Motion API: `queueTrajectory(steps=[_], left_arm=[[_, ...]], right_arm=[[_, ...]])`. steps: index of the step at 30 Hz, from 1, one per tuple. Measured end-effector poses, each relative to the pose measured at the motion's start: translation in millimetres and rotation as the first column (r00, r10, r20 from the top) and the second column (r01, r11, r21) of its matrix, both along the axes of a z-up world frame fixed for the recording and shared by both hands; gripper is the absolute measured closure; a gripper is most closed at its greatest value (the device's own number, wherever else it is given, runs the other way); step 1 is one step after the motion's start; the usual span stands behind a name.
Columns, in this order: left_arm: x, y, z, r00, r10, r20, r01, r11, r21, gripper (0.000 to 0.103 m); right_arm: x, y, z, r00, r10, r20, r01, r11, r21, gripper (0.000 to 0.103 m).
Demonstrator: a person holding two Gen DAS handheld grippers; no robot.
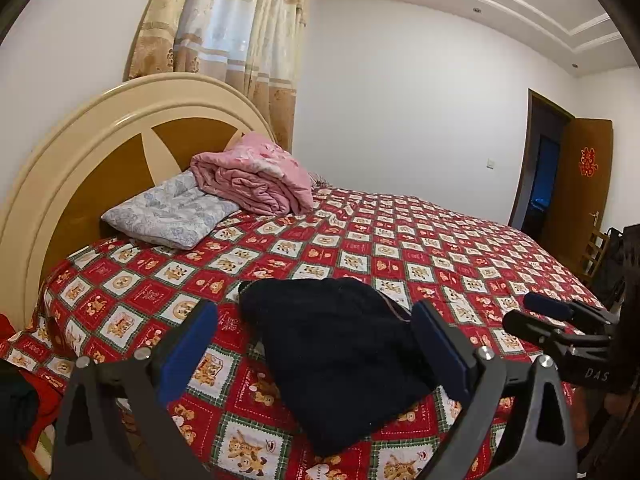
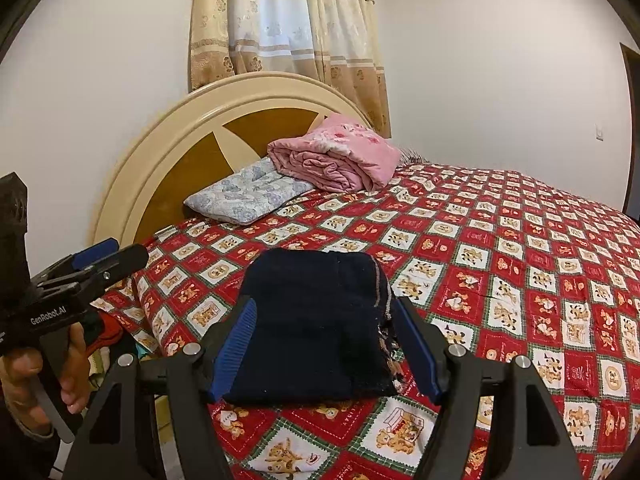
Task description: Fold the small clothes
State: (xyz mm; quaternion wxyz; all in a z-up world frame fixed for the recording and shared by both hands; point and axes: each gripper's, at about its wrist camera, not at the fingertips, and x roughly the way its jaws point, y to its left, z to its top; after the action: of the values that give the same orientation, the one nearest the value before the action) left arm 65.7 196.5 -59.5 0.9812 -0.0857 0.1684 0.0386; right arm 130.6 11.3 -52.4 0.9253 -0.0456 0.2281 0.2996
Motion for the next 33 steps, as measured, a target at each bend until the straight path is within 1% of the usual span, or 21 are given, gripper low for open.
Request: queueTrajectory(steps=[8,10,11,14,16,20,26,33], left_arm=[[0,-1,2,1.0,0.006,-0.001,-0.006,1.0,0.007,0.0],[0,-3,3,1.0,-0.017,-0.001,0.017,1.0,0.012,0.0],[0,-4,5,1.0,-0.025,0.002,0.025,1.0,0.019,0.0],[-3,-8,8,1.0,-0.012,0.02,0.011,0.999,0.045,0.0],[-6,-8,10,0.999,-0.024,0.028,0.022,0.999,0.044,0.0],[-9,-8,15,0.999,-0.004,0.049,0.002,0.999,0.042,0.0],[-10,-6,17,0.999,-0.001,0.047,-0.001,0.999,0.038,0.0],[-6,-5,13,1.0,0.0,0.024,-0.001,0.999,0.035,0.0]], right_arm=[[-5,-1,3,1.0,0.002,0.019,-0.002,1.0,0.008,0.032],[-5,-1,4,1.0,0.003,0.024,-0.003,1.0,0.009,0.032],[-5,-1,4,1.0,0.003,0.028,-0.003,1.0,0.009,0.032],[-9,-3,6,0.999,0.002,0.039,-0.002,1.0,0.018,0.032],[-12,-4,8,0.999,-0.001,0.053,0.0,1.0,0.024,0.032],[-17,-5,12,0.997,0.003,0.083,-0.006,0.999,0.032,0.032],[-18,-4,10,0.997,0.009,0.073,-0.011,0.999,0.031,0.032],[-18,-2,6,0.998,0.021,0.065,-0.022,1.0,0.02,0.032]])
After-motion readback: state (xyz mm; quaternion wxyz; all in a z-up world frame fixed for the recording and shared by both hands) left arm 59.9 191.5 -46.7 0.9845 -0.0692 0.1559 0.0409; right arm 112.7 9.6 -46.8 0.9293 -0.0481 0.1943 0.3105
